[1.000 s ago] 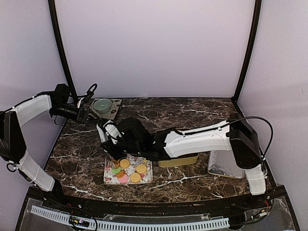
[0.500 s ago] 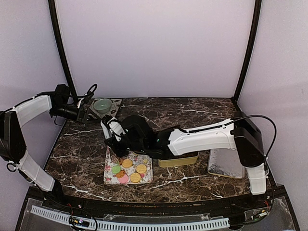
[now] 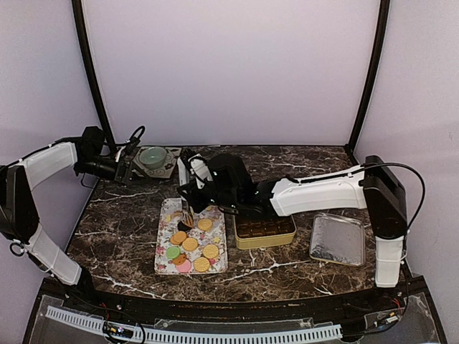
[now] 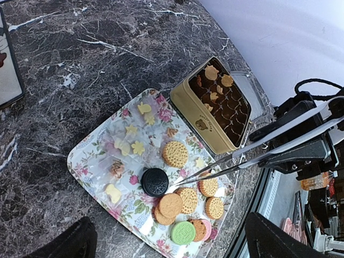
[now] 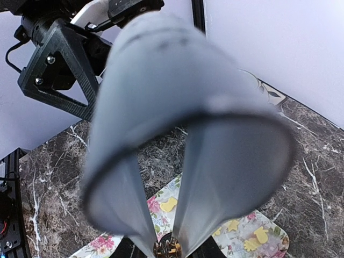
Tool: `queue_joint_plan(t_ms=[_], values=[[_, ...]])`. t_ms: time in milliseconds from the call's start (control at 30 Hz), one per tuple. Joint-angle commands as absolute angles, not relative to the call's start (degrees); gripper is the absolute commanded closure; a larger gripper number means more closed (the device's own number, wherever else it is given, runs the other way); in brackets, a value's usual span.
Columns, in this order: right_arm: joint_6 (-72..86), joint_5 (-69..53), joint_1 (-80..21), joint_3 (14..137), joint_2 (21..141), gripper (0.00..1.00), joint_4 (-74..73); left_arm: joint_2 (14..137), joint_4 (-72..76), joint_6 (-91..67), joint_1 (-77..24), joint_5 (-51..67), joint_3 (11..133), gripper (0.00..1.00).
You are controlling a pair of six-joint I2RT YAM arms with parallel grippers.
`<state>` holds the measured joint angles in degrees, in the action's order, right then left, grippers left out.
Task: Pack the cookies
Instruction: Pick up the fake cookies from the plate.
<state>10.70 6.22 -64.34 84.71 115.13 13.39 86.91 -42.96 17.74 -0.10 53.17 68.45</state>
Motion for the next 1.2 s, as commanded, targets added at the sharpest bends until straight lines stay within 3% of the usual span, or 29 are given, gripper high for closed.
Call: queue_joint_plan(t_ms=[0, 167, 400, 1167], values=[[12.4, 3.8, -64.1, 83.3, 111.3, 0.91, 18.8, 85.5, -43.4, 17.7, 0.2, 54.5, 67.7, 0.01], [13.4, 2.4, -65.2, 83.7, 113.6, 0.72, 19.4, 85.5, -43.3, 17.6, 0.3, 54.6, 67.4, 0.01], [13.4, 3.1, -66.3, 86.8, 117.7, 0.64, 19.0, 85.0, -43.9, 18.2, 0.3, 54.4, 67.4, 0.01], [8.9, 6.7, -67.6, 88.6, 120.5, 0.57, 14.2, 85.4, -44.1, 18.2, 0.2, 55.1, 68.5, 0.01]])
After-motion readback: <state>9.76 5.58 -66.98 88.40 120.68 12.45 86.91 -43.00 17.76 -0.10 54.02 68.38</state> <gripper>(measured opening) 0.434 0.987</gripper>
